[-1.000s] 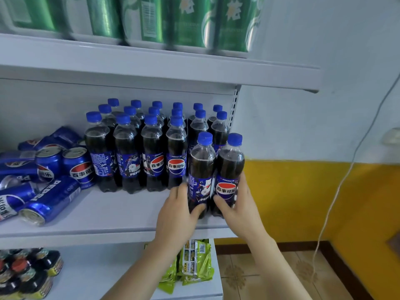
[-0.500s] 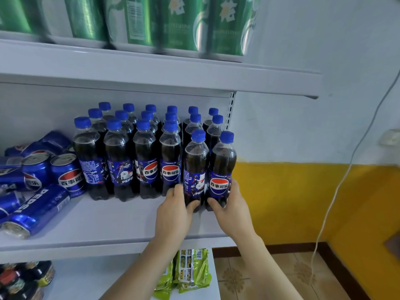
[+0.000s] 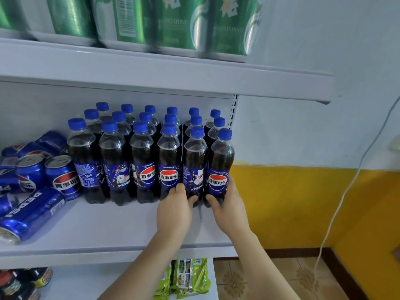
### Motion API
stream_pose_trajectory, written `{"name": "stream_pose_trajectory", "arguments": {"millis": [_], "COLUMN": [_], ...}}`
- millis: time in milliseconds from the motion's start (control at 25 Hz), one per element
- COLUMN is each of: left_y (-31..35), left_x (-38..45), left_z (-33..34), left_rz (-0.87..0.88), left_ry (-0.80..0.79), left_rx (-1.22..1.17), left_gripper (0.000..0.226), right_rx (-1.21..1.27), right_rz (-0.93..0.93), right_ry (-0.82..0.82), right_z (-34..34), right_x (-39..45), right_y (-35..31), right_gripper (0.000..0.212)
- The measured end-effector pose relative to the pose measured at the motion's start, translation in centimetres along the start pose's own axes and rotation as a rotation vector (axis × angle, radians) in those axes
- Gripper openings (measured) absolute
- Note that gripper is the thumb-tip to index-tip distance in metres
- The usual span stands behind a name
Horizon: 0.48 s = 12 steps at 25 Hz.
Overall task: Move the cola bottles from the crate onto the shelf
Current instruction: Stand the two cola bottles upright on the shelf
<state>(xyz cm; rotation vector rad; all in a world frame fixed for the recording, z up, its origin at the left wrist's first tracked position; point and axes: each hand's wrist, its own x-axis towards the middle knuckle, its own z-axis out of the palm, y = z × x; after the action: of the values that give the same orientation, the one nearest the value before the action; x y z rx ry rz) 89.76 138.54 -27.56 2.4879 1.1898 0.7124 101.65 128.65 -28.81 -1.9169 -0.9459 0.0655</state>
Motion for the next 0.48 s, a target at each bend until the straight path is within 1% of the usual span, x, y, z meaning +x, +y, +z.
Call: {"name": "stream_pose_trajectory", "arguments": {"millis": [160,280,480], "left_y": [0.21,0.4,0.34], "left_x": [0.49,0.55,0.77], "left_z": [0.35,0.53,0.67], "left_rz": [0.013,-0.018,-0.018], "left_ry": [-0.001,-0.011,-0.01], "left_rx": [0.056,0.018,-0.001], "left_gripper": [0.041,0.042,0.042], "right_rx": [-0.037,-0.037,-0.041], "right_rz": [-0.021,-0.02,-0.024], "right_ry": [0.011,0.008,0.012], "right_z": [0.29,0.42,0.64], "right_x": [0.55,0.83,1.13], "right_y": [0.47,0.54,0.73], "right_gripper": [0.072,0.073,0.072]}}
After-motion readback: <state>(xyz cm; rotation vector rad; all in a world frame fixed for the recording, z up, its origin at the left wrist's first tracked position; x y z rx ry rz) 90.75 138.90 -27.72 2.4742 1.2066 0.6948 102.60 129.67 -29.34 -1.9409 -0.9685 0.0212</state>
